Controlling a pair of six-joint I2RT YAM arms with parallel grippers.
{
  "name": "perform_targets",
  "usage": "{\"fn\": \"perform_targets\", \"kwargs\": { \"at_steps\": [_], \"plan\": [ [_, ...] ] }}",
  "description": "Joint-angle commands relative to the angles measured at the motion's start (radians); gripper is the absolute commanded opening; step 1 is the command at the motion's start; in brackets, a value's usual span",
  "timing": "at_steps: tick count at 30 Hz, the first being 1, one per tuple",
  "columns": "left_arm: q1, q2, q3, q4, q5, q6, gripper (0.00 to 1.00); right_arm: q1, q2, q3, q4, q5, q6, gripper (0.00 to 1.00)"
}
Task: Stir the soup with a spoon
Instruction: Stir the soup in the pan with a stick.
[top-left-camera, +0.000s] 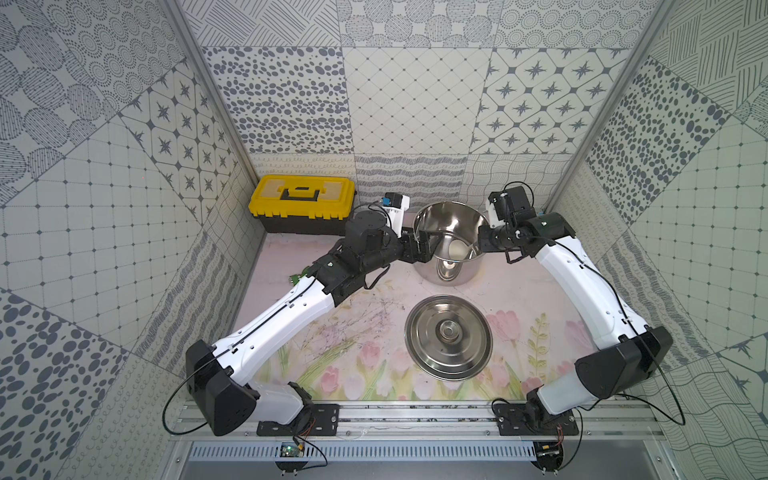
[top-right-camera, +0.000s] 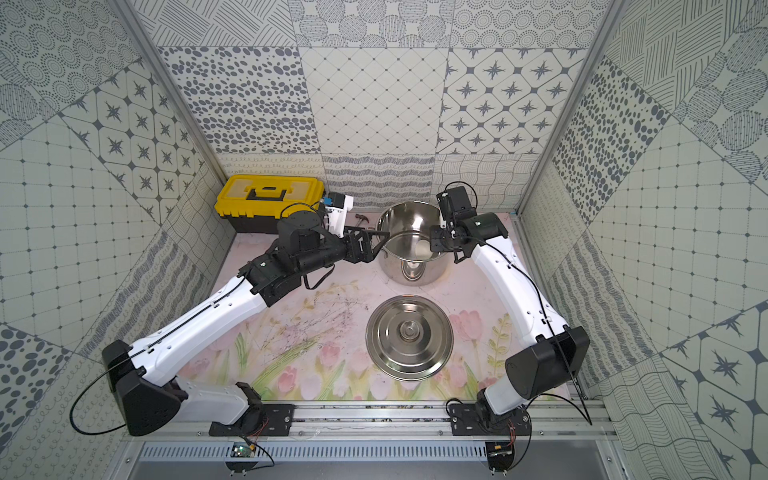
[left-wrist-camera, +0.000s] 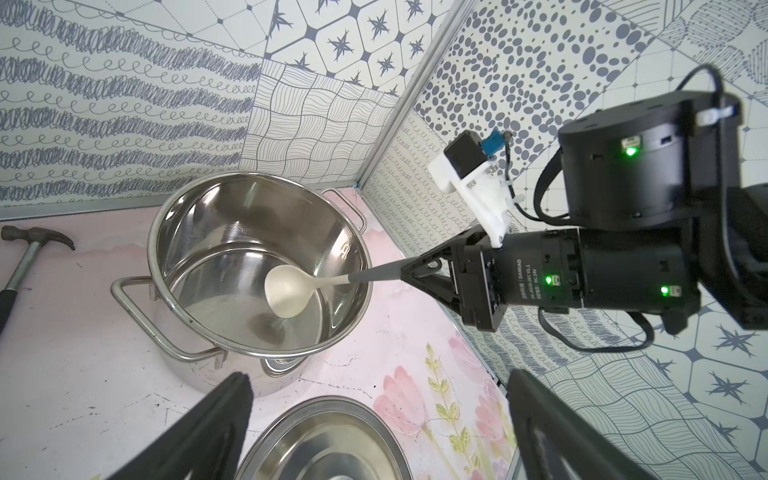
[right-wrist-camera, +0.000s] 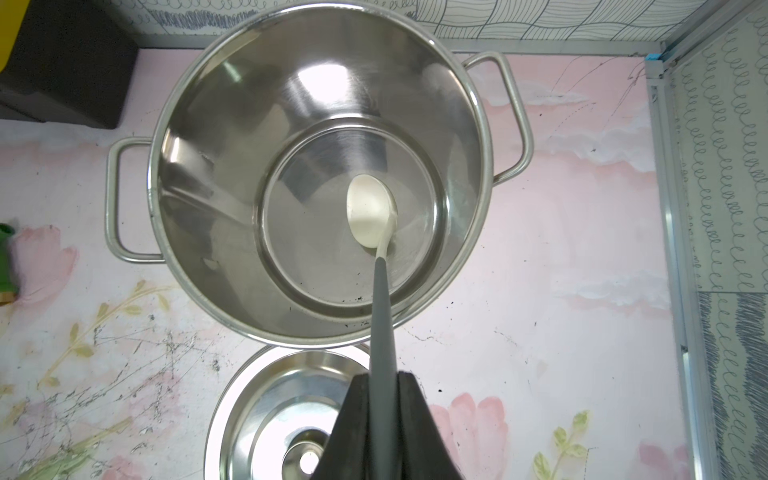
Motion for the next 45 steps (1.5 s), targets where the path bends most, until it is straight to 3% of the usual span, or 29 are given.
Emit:
{"fn": "perform_targets", "kwargs": {
  "at_steps": [1,13,23,36,45],
  "plan": [
    [-0.003,0.002,0.000,0.069,-0.008,0.030,1.00,0.048,-0.016,0.005,0.033,-0.008,0.043,0.00],
    [-0.003,0.003,-0.004,0.061,-0.002,0.018,1.00,0.110,0.185,0.245,0.041,0.022,0.059,0.00],
    [-0.003,0.004,-0.007,0.051,0.000,0.009,1.00,0.030,0.297,0.400,0.017,0.088,-0.018,0.00],
    [-0.003,0.026,0.014,0.054,0.004,0.030,1.00,-0.052,0.155,0.223,0.013,0.088,-0.075,0.00],
    [-0.004,0.040,0.028,0.058,-0.004,0.041,1.00,-0.049,0.002,0.039,0.013,-0.038,-0.028,0.00]
  ]
}}
